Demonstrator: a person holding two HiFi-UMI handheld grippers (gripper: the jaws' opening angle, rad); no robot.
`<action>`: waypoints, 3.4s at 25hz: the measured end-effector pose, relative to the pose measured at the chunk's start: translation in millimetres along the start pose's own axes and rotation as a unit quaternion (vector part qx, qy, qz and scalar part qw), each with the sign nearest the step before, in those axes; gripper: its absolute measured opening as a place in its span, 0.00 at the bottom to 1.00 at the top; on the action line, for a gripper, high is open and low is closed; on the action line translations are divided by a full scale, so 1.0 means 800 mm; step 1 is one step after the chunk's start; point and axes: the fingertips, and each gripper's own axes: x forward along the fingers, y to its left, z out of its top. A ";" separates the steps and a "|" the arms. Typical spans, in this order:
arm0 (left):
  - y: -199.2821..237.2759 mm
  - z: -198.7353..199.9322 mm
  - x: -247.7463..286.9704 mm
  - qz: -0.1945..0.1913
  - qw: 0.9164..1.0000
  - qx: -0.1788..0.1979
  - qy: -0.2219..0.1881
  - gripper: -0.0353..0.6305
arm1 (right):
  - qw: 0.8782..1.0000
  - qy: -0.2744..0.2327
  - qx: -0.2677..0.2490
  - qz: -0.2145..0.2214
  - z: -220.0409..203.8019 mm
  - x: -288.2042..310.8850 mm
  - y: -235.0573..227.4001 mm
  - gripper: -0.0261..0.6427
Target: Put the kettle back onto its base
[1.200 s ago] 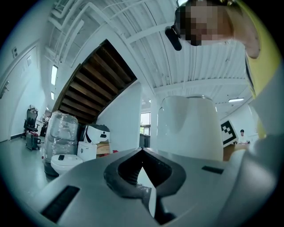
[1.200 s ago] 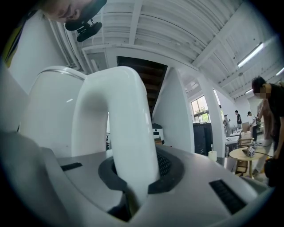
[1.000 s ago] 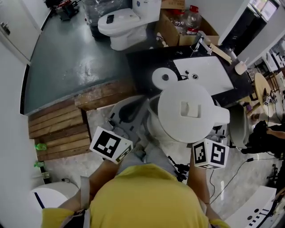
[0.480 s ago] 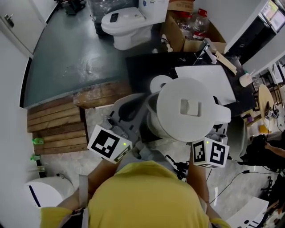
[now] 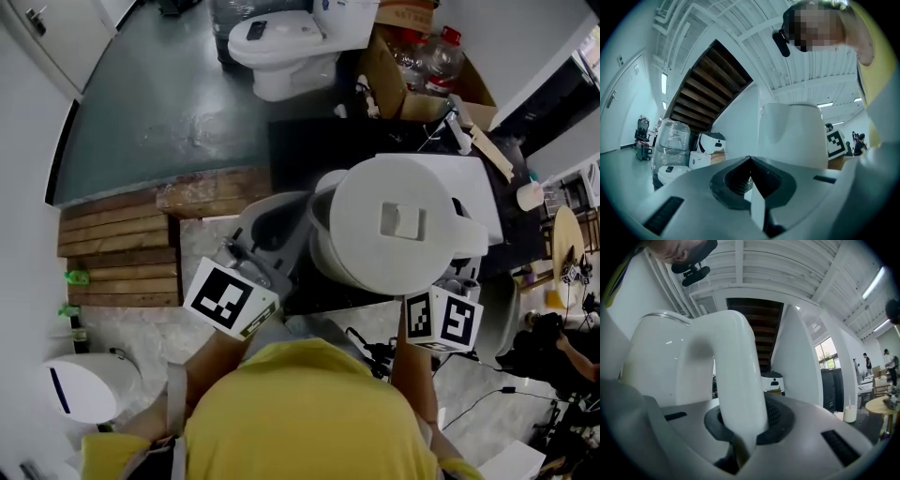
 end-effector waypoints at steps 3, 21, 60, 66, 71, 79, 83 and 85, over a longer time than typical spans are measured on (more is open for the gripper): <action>0.005 -0.008 0.011 0.007 1.000 0.001 0.002 0.07 | 1.000 0.000 0.000 0.008 -0.008 0.017 -0.005 0.11; 0.051 -0.037 0.074 0.030 0.999 0.010 0.023 0.07 | 1.000 -0.015 0.011 0.023 -0.047 0.101 -0.027 0.11; 0.111 -0.121 0.127 0.055 0.996 -0.022 0.068 0.07 | 0.999 0.024 0.017 0.038 -0.153 0.175 -0.033 0.11; 0.114 -0.131 0.131 0.056 0.995 -0.028 0.074 0.07 | 0.999 0.032 0.019 0.031 -0.168 0.178 -0.036 0.11; 0.117 -0.140 0.129 0.062 0.994 -0.032 0.083 0.07 | 0.999 0.034 0.022 0.032 -0.170 0.178 -0.035 0.11; 0.121 -0.151 0.127 0.091 0.991 -0.030 0.096 0.07 | 0.999 0.041 0.009 0.011 -0.171 0.168 -0.040 0.16; 0.124 -0.151 0.125 0.112 0.988 -0.028 0.099 0.07 | 0.998 0.061 0.013 0.007 -0.176 0.162 -0.044 0.31; 0.125 -0.152 0.125 0.116 0.988 -0.028 0.101 0.07 | 0.997 0.073 0.008 -0.006 -0.179 0.156 -0.045 0.31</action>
